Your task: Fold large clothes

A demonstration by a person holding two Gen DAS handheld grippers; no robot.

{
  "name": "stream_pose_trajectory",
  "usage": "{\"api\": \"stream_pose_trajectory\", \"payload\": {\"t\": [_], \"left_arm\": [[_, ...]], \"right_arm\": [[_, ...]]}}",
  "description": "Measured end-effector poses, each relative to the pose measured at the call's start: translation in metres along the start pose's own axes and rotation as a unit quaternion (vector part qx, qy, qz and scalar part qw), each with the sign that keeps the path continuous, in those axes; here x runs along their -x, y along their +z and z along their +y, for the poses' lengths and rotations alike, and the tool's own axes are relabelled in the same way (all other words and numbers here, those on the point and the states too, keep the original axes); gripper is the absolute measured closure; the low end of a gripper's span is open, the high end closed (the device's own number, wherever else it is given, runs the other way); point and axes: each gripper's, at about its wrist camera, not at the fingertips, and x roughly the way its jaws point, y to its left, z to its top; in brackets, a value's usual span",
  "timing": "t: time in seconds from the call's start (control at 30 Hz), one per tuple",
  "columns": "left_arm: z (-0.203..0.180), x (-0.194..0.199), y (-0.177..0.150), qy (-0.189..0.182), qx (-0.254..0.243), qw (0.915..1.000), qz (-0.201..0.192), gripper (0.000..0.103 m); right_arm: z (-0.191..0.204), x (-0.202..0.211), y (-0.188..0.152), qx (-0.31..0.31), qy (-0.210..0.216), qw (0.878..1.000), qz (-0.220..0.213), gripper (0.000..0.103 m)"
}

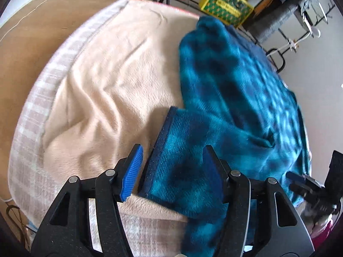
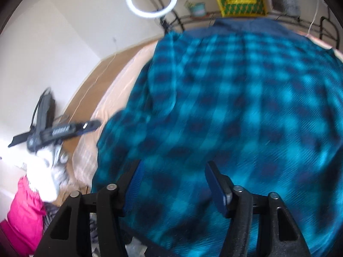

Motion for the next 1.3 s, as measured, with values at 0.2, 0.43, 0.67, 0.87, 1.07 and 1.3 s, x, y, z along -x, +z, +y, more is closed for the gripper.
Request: {"api": "stream_pose_trajectory", "payload": {"t": [0.2,0.43,0.67,0.87,1.07,1.3], "left_arm": [[-0.001,-0.014,-0.006,0.029,-0.022,0.9993,0.006,0.096],[-0.035,0.058,-0.034,-0.044,-0.070,0.9945,-0.065,0.097],[-0.102,0.104,-0.095,-0.080,-0.190,0.9750,-0.083,0.097],[-0.150,0.097,-0.150,-0.133,-0.261,0.9561,-0.007,0.096],[-0.120,0.097,-0.136,-0.123,-0.186,0.9748,-0.002,0.085],[-0.039,0.029,-0.083,-0.115,0.019,0.9915,0.057,0.075]], "right_arm": [[0.014,-0.030,-0.040,0.031,0.008,0.998,0.052,0.047],[0.014,-0.015,-0.045,0.043,0.019,0.998,0.052,0.048],[-0.011,0.003,-0.025,-0.056,0.088,0.994,0.017,0.045],[-0.011,0.014,-0.026,-0.087,0.138,0.987,0.007,0.038],[-0.019,0.003,-0.032,-0.109,0.154,0.982,0.032,0.037],[-0.012,-0.018,-0.053,-0.092,0.140,0.983,0.074,0.038]]}}
